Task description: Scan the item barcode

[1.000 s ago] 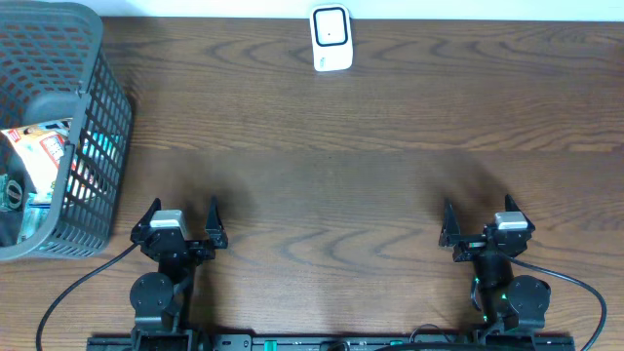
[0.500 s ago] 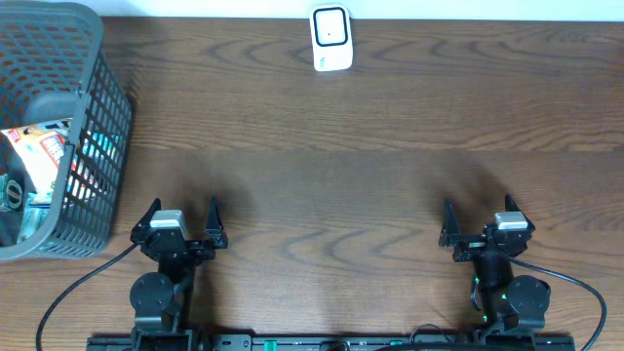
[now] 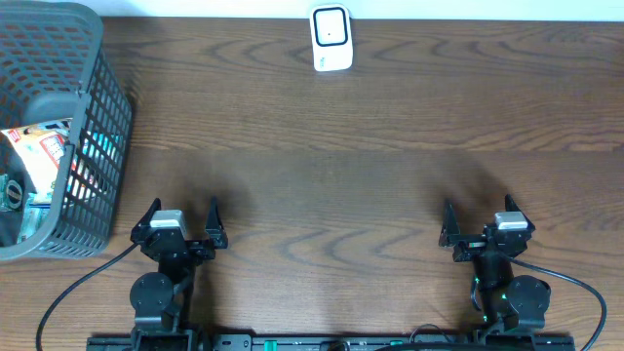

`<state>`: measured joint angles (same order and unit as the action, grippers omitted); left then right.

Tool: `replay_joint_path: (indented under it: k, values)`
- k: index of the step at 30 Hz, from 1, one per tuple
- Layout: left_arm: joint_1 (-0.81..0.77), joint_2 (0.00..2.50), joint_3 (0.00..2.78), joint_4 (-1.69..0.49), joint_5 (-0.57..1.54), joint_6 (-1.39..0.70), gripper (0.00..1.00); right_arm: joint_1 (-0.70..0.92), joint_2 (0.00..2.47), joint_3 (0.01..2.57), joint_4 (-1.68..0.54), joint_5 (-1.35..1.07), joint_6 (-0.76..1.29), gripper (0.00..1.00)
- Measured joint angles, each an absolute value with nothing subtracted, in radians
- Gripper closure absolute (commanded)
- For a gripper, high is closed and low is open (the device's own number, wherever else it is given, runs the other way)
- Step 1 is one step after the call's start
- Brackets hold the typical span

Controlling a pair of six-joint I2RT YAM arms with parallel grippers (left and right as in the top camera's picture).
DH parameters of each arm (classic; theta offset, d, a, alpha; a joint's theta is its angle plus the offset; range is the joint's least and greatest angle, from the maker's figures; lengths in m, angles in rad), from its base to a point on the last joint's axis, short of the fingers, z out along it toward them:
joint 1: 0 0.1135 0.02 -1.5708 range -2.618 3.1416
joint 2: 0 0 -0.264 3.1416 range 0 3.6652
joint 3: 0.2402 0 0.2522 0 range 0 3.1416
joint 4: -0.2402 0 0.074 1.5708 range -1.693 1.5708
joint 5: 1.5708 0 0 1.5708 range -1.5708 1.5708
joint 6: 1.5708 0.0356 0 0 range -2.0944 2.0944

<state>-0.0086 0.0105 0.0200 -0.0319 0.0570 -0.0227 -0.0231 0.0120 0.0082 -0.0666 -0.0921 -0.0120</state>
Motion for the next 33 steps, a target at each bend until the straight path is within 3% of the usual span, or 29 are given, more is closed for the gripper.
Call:
replay_joint_path:
  k: [11, 22, 33]
  values:
    - [-0.009, 0.01, 0.02, -0.03, 0.066, -0.036, 0.02, -0.023, 0.012, 0.008, -0.067, -0.092, -0.012, 0.01]
    - [-0.01, 0.011, 0.02, 0.007, 0.317, -0.505, 0.02, -0.023, 0.012, 0.008, -0.067, -0.092, -0.012, 0.01]
    - [-0.01, 0.017, 0.029, 0.556, 0.472, -0.693, 0.02, -0.023, 0.012, 0.008, -0.067, -0.092, -0.012, 0.01]
